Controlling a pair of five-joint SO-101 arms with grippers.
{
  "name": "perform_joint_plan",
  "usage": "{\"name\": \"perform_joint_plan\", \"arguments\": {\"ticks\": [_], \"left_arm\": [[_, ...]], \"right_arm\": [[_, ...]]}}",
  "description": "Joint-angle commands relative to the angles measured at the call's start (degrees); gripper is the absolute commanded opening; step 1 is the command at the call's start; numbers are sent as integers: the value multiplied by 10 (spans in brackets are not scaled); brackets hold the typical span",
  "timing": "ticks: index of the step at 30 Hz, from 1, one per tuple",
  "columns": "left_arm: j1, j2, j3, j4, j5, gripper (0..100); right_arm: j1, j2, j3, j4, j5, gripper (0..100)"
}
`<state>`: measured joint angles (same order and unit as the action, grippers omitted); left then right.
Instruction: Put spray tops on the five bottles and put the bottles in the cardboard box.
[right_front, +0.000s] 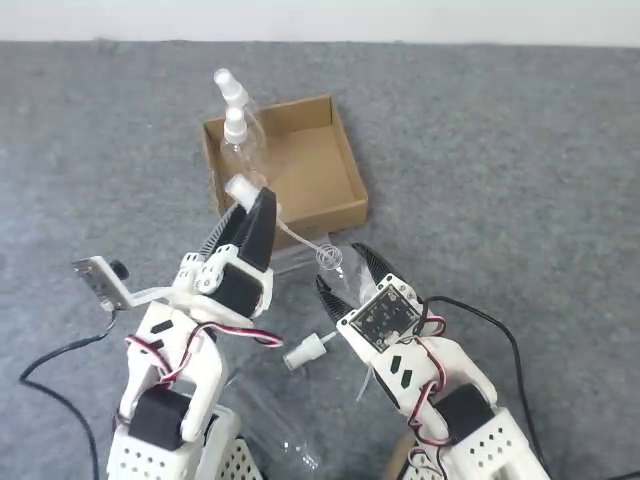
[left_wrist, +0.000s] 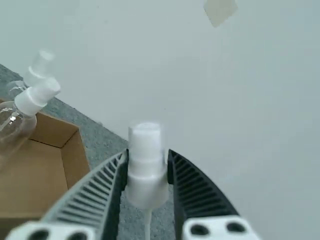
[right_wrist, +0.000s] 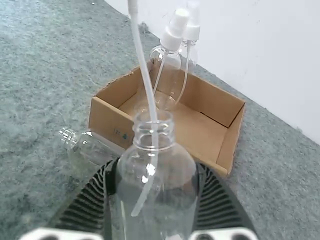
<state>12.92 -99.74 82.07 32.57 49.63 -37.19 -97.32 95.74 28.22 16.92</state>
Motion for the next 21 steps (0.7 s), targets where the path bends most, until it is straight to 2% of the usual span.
{"name": "perform_joint_plan", "arguments": {"ticks": [1, 7, 21], "left_arm": [[29, -5, -5, -4, -4, 11], [57, -5, 14, -4, -6, 11], [73, -5, 49, -4, -19, 11]], "right_arm": [[-7, -13, 10, -14, 5, 14], [-7, -13, 10, -15, 4, 14], [-8, -13, 10, -19, 4, 13]]}}
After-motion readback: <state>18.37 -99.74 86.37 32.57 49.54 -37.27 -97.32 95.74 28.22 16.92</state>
